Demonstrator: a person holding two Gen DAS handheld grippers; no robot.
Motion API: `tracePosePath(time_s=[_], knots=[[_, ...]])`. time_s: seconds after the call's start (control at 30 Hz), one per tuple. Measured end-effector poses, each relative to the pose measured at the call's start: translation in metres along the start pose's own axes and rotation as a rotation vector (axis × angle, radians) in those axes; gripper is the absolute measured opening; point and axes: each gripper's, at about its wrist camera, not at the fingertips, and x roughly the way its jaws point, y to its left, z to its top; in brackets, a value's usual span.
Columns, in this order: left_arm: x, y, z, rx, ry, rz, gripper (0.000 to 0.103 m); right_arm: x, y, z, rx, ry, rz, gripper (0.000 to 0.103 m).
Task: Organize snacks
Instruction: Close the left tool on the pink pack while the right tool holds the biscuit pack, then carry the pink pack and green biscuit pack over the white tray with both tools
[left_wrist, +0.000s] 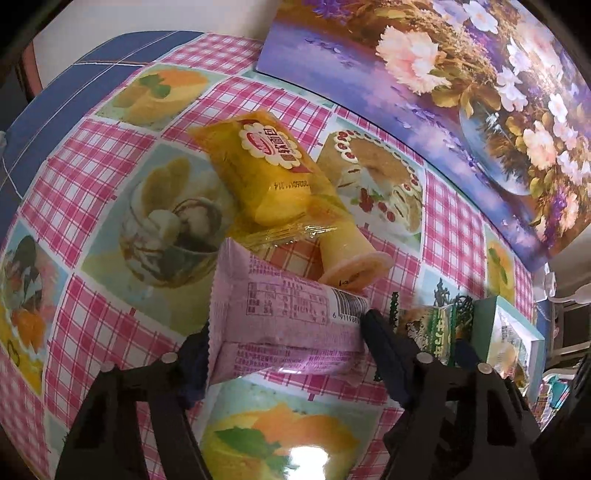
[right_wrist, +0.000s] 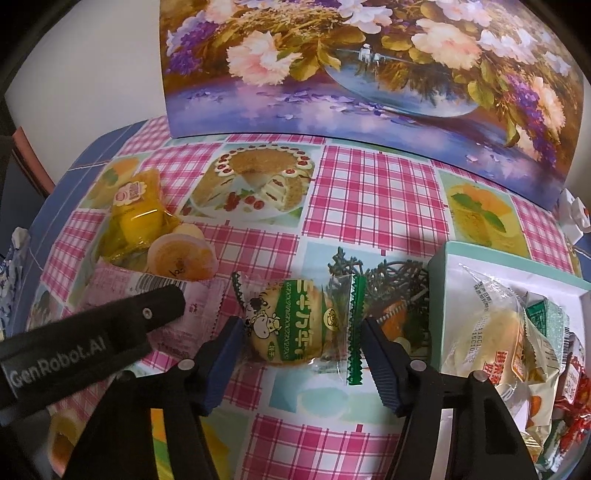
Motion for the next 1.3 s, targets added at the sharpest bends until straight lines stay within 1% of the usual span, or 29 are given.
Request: tracePosePath(time_s=[0.07, 0.1, 0.13, 0.3, 0.6, 0.7, 1.0, 1.3], knots=[[-0.003, 0.0, 0.0, 0.001, -0.005, -0.006, 0.07, -0.001, 0.0, 0.0, 0.0, -0.001, 0.003, 0.064], [-0.006, 0.001, 0.0, 0.001, -0.008, -0.011, 0.068, -0.002, 0.0, 0.001, -0.001, -0.002, 0.006, 0.056], [-0.008, 0.001, 0.0, 0.0, -0.013, -0.016, 0.067, -0.003, 0.0, 0.002, -0.001, -0.003, 0.009, 0.055], [-0.014, 0.003, -0.002, -0.003, -0.026, -0.046, 0.059, -0.004, 0.001, 0.001, -0.008, -0.003, 0.009, 0.054], [-0.023, 0.002, 0.001, -0.008, -0.053, -0.107, 0.044, -0.008, -0.007, 0.003, 0.025, -0.002, 0.015, 0.052], [-0.027, 0.0, 0.002, -0.006, -0.062, -0.126, 0.04, -0.011, -0.01, 0.004, 0.039, -0.003, 0.018, 0.052], [-0.035, 0.0, 0.003, -0.009, -0.077, -0.18, 0.033, -0.025, -0.01, 0.008, 0.042, -0.03, 0.007, 0.052], [-0.051, -0.006, 0.002, 0.012, -0.105, -0.217, 0.032, -0.044, -0.01, 0.01, 0.047, -0.057, -0.003, 0.052]])
